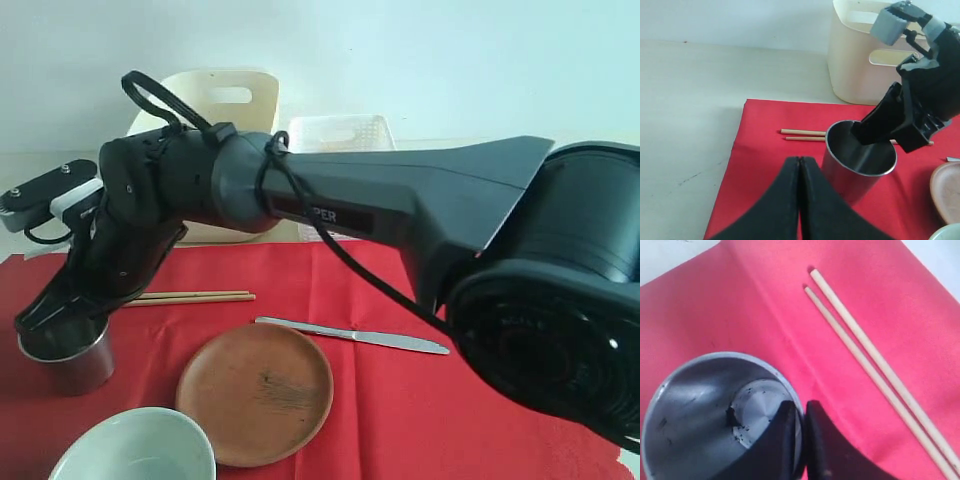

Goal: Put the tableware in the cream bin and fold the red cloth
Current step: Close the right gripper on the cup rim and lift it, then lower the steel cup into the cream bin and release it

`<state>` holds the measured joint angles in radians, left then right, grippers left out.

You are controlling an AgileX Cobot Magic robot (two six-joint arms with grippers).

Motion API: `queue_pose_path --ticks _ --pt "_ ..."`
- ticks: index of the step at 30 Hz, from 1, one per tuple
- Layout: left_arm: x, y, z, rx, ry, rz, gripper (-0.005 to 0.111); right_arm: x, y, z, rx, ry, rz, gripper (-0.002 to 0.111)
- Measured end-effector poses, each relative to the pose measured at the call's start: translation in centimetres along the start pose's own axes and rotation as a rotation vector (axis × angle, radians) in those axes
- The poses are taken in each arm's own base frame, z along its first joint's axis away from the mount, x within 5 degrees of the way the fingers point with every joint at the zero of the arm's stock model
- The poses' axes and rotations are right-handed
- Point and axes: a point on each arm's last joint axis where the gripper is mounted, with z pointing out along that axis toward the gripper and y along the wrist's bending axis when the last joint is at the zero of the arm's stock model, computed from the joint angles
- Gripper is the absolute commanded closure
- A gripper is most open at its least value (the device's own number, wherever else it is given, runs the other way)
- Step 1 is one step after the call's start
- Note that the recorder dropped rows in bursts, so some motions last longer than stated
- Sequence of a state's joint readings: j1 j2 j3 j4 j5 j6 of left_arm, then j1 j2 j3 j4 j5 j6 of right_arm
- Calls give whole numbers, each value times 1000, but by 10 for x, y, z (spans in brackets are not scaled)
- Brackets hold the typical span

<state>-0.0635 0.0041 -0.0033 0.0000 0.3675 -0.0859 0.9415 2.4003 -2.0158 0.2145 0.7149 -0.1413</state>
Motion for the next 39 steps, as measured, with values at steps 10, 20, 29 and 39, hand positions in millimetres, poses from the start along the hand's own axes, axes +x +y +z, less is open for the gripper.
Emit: queue_pose_path --ticks 10,20,29,39 --pt "0 0 0 0 0 0 107 -45 12 -116 35 -214 -70 108" --pt "0 0 0 0 0 0 107 -56 -99 -226 230 -439 104 108" --pt "0 0 0 0 0 0 107 -48 -143 -192 283 -448 170 108" --pt "0 0 0 0 0 0 107 -32 -166 -131 295 -355 191 108"
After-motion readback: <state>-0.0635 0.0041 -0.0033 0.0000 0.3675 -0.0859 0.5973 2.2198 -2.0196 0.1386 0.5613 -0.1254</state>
